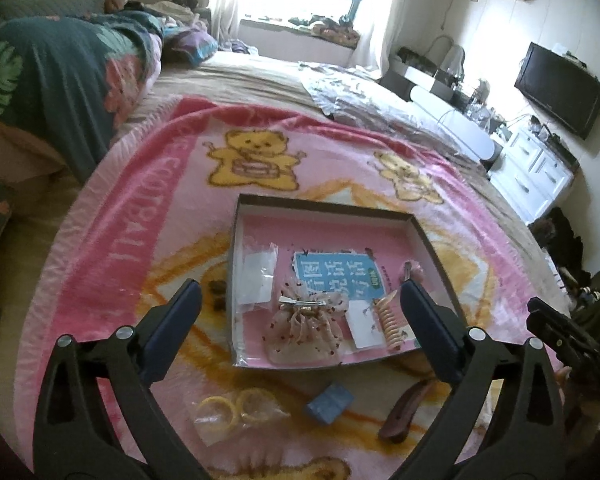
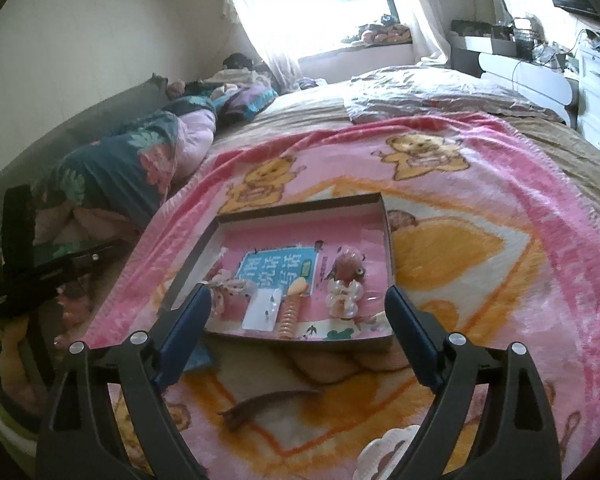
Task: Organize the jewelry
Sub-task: 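Withdraw both open tools from the box toward the remaining items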
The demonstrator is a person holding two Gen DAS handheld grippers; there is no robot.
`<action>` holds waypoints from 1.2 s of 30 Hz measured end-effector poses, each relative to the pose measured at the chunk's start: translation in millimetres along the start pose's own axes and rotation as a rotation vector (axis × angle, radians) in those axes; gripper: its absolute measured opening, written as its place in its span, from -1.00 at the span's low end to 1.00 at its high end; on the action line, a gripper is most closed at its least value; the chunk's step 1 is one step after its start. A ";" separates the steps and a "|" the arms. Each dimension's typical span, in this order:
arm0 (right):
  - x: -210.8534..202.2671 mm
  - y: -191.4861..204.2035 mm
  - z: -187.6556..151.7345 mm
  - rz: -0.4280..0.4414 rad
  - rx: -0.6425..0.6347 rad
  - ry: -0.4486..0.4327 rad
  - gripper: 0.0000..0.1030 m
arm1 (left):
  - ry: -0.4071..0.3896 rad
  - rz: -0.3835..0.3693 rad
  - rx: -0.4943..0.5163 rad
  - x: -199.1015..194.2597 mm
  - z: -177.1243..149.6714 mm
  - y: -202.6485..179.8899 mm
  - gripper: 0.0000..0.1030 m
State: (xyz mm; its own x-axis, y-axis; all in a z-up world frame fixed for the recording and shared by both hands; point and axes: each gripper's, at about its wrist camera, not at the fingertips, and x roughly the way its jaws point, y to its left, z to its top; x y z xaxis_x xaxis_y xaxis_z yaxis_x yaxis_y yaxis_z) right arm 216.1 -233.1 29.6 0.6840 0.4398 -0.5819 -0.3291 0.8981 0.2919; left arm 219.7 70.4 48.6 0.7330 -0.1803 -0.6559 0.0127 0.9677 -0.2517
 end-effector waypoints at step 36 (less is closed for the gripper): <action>-81.8 35.1 -42.5 -0.005 -0.139 -0.038 0.71 | -0.064 -0.031 0.039 -87.8 -67.3 -18.9 0.82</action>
State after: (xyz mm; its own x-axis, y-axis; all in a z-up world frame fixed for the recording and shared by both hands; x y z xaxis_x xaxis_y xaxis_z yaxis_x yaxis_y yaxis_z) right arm 120.9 -237.2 55.2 0.7094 0.4369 -0.5531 -0.4109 0.8939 0.1791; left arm 109.3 56.0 63.0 0.7738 -0.2003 -0.6010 0.0623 0.9682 -0.2424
